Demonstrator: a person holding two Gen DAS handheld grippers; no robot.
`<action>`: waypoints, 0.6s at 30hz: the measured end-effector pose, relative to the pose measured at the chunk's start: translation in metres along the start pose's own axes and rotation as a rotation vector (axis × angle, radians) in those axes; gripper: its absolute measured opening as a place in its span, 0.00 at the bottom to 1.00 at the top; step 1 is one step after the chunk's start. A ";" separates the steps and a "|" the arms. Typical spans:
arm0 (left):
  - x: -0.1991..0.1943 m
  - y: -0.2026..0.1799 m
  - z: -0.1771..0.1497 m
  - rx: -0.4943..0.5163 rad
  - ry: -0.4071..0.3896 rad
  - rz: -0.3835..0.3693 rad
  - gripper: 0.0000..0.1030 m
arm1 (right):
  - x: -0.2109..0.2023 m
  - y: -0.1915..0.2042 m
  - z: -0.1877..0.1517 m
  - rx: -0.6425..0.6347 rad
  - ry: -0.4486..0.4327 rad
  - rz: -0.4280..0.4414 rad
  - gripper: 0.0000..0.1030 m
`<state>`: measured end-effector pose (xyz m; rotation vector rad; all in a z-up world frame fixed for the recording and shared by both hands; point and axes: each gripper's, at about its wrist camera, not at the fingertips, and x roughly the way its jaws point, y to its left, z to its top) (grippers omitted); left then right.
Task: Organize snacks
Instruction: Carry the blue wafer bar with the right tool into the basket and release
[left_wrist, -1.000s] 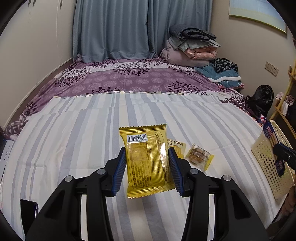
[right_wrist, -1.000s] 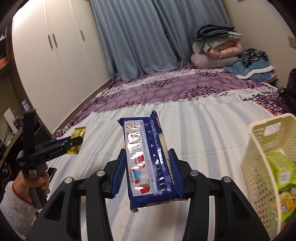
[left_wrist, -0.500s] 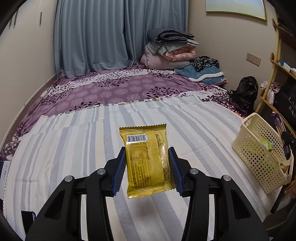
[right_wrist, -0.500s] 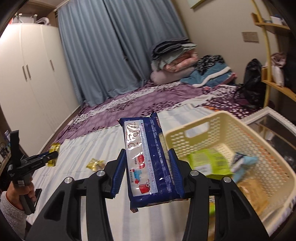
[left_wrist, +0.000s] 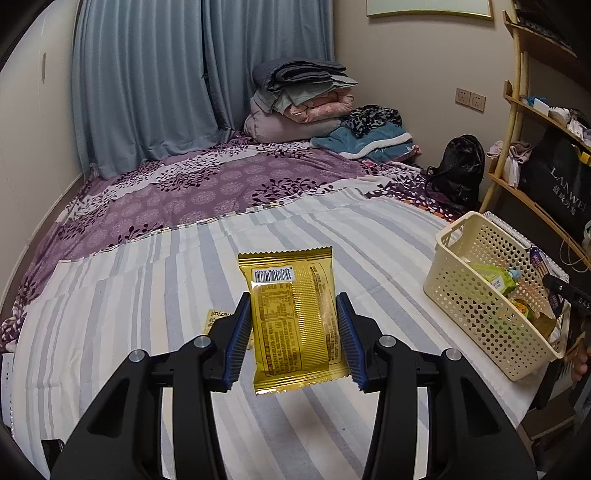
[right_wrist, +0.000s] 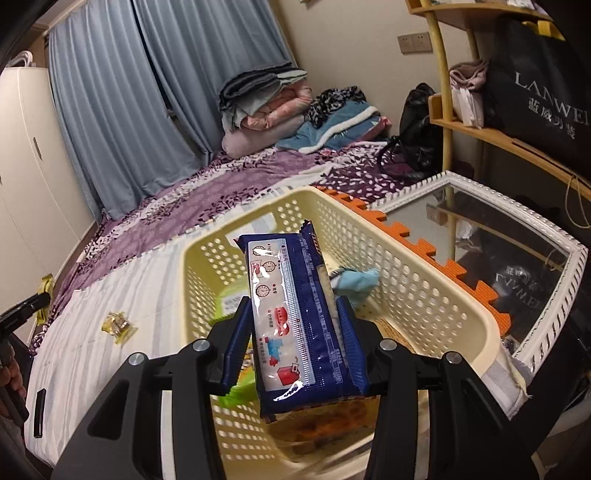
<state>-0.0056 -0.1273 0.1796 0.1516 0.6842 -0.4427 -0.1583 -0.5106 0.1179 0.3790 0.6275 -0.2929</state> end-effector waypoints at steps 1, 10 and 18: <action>0.000 -0.005 0.001 0.008 0.000 -0.005 0.45 | 0.002 -0.003 0.000 0.003 0.006 -0.002 0.46; 0.002 -0.049 0.008 0.084 0.001 -0.060 0.45 | -0.006 -0.023 -0.005 0.055 -0.035 -0.018 0.56; 0.010 -0.103 0.014 0.169 0.006 -0.147 0.45 | -0.029 -0.025 -0.009 0.028 -0.137 -0.064 0.73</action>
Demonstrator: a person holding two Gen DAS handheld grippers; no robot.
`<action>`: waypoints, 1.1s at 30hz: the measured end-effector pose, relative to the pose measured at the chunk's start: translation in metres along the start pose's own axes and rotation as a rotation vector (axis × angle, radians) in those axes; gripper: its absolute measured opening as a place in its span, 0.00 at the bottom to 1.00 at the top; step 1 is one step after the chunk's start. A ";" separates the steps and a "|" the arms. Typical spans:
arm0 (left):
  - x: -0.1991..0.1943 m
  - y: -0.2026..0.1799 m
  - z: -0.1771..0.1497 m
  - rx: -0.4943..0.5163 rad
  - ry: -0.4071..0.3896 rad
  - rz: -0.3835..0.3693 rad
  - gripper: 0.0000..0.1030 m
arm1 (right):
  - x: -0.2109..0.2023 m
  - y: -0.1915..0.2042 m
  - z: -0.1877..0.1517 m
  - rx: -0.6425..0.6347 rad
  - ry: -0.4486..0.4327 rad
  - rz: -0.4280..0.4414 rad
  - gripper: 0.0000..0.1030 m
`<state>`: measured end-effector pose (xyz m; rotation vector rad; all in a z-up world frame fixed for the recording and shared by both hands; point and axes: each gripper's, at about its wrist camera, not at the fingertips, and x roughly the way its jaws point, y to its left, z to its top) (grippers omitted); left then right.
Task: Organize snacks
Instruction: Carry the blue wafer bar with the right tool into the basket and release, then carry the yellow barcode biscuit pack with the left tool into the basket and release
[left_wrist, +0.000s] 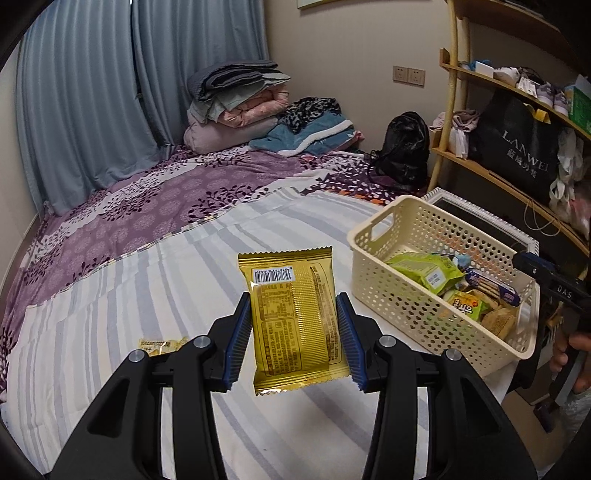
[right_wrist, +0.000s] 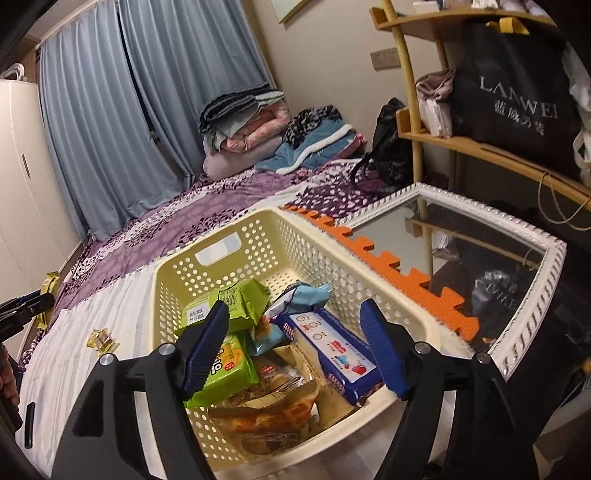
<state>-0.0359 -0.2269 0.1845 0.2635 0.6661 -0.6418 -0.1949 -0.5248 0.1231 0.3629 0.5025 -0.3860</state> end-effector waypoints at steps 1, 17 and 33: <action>0.002 -0.008 0.001 0.014 0.002 -0.013 0.45 | -0.003 -0.002 0.000 0.001 -0.014 -0.002 0.75; 0.047 -0.133 0.013 0.180 0.071 -0.286 0.45 | -0.023 -0.032 -0.005 0.055 -0.055 -0.049 0.77; 0.078 -0.180 0.009 0.252 0.099 -0.364 0.81 | -0.021 -0.045 -0.012 0.094 -0.041 -0.056 0.77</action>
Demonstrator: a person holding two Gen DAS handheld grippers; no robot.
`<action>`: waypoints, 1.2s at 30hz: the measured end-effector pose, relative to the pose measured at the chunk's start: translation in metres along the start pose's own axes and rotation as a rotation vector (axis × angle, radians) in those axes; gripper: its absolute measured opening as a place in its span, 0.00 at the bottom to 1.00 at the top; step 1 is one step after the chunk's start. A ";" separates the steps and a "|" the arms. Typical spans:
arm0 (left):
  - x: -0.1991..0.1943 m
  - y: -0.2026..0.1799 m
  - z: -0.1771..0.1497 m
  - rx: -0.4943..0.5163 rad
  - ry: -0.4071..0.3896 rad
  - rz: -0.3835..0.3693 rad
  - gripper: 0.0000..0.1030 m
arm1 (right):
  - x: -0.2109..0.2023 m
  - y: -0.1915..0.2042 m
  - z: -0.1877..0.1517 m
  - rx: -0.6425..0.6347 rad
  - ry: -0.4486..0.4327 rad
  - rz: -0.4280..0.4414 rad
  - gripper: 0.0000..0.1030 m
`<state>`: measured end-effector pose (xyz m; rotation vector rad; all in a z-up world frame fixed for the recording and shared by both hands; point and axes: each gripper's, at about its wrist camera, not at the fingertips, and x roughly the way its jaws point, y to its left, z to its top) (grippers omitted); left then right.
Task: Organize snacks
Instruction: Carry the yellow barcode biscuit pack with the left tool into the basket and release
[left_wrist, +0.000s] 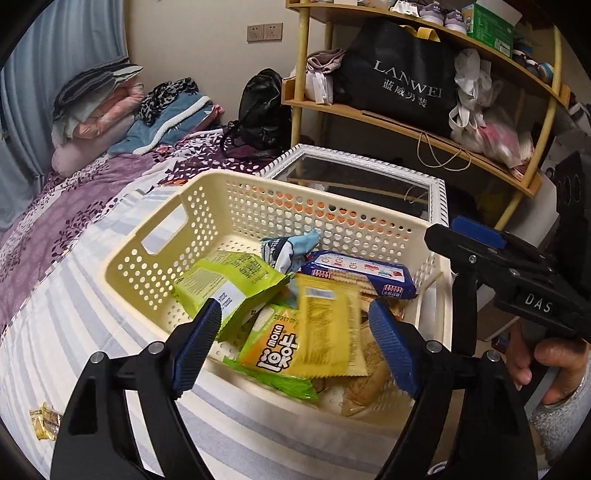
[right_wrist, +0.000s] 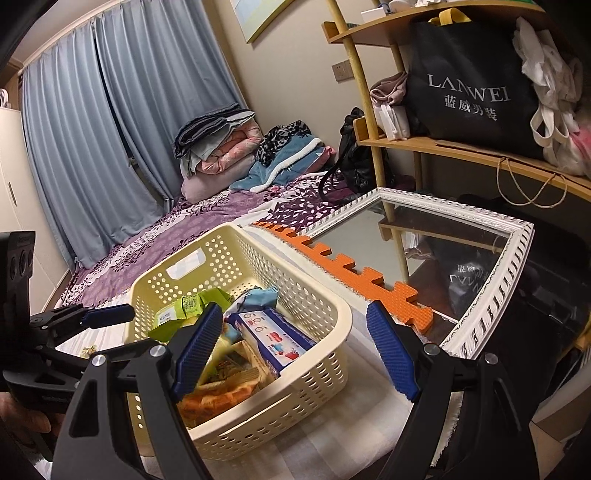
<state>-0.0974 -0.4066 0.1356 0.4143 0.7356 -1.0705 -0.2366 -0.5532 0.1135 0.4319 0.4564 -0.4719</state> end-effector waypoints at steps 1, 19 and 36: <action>-0.001 0.002 -0.001 0.002 -0.002 0.011 0.81 | 0.000 0.000 0.000 0.002 0.001 0.001 0.77; -0.014 0.029 -0.011 -0.051 0.029 0.155 0.97 | 0.001 0.020 0.002 -0.007 -0.003 0.040 0.93; -0.041 0.075 -0.025 -0.160 0.000 0.230 0.97 | -0.004 0.057 0.009 -0.065 -0.013 0.093 0.95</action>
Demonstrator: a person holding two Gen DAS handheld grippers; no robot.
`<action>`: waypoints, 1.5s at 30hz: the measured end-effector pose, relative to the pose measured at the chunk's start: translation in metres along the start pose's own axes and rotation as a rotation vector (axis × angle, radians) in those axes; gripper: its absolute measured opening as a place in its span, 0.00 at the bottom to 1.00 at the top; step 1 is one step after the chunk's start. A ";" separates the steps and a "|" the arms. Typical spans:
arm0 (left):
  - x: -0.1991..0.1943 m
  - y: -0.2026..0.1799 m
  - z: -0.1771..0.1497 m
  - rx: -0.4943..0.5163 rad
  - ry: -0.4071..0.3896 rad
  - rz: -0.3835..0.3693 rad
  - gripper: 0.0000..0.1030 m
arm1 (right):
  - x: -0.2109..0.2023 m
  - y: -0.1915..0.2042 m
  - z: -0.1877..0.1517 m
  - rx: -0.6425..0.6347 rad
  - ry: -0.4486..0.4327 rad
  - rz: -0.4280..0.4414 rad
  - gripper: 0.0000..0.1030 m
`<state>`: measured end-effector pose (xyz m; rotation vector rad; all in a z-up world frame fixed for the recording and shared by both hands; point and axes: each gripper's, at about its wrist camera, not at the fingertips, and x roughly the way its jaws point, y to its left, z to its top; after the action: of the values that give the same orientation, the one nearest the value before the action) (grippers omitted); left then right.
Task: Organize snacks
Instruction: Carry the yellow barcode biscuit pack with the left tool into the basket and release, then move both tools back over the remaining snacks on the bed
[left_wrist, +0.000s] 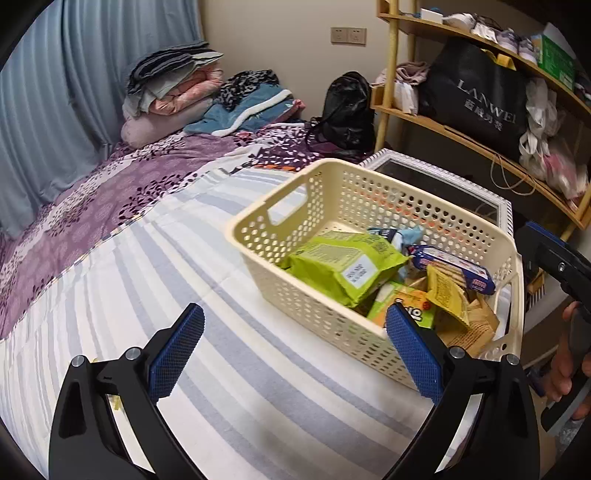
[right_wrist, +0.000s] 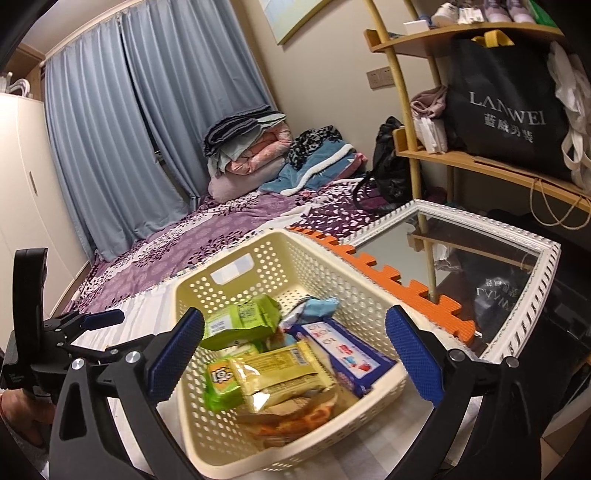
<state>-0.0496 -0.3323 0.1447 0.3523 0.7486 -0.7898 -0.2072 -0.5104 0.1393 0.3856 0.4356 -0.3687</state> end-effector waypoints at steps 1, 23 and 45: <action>-0.001 0.004 -0.001 -0.008 -0.002 0.005 0.97 | 0.000 0.003 0.001 -0.004 0.000 0.005 0.95; -0.030 0.121 -0.040 -0.225 -0.016 0.154 0.97 | 0.016 0.092 -0.005 -0.129 0.036 0.132 0.95; -0.050 0.265 -0.112 -0.545 0.026 0.312 0.97 | 0.057 0.199 -0.063 -0.296 0.239 0.319 0.95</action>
<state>0.0726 -0.0694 0.1074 -0.0159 0.8750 -0.2674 -0.0960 -0.3259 0.1155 0.2050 0.6425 0.0550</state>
